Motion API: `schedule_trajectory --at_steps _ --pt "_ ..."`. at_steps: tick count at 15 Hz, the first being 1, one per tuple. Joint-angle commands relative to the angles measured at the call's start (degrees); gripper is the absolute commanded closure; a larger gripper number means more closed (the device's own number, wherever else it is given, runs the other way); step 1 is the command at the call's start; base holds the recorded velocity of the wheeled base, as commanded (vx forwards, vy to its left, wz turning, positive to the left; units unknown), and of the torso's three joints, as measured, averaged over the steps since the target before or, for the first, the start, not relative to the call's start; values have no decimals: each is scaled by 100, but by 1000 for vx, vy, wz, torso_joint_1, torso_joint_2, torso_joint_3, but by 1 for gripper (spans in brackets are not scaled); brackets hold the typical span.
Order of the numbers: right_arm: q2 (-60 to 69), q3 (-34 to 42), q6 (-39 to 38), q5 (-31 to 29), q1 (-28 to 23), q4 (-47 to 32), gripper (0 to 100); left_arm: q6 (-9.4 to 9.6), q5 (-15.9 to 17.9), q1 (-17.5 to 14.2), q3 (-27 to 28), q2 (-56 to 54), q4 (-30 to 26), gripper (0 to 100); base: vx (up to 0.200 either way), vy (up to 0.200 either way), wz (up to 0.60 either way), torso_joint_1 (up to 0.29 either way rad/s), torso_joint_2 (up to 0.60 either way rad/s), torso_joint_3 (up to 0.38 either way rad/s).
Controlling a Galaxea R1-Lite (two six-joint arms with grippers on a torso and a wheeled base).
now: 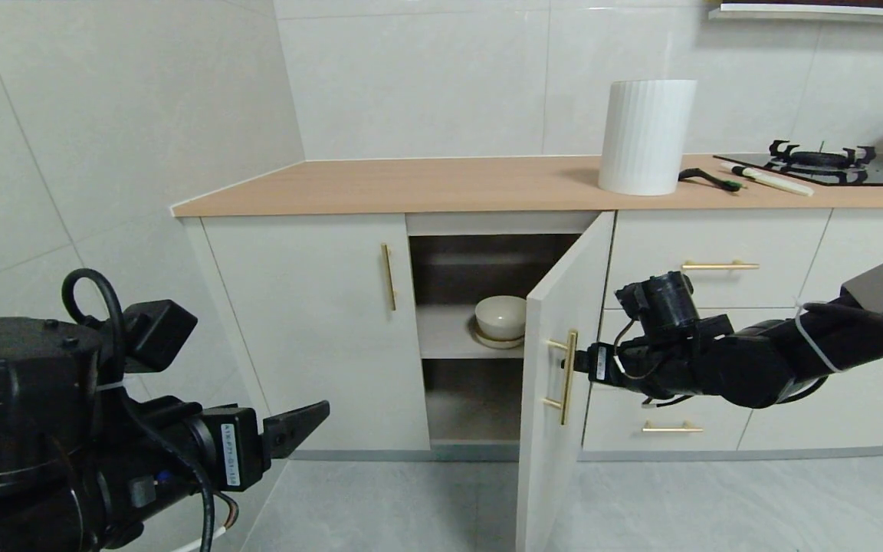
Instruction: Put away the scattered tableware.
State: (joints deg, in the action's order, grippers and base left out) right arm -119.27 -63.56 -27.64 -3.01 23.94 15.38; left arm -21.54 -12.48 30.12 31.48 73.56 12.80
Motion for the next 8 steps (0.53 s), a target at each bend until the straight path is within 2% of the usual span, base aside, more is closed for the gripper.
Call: schedule_trajectory --at_steps 1,5,8 --pt "-140 -60 -23 2 23 0 0 -8 0 2 -1 36 3 0 0 0 0 0 0 0" --pt "-342 -95 -339 -15 155 360 0 -8 9 2 -27 9 3 0 0 0 0 0 0 0" --pt "-395 -227 -515 -15 207 369 0 -8 18 2 -27 18 3 0 200 0 0 -2 4 7"
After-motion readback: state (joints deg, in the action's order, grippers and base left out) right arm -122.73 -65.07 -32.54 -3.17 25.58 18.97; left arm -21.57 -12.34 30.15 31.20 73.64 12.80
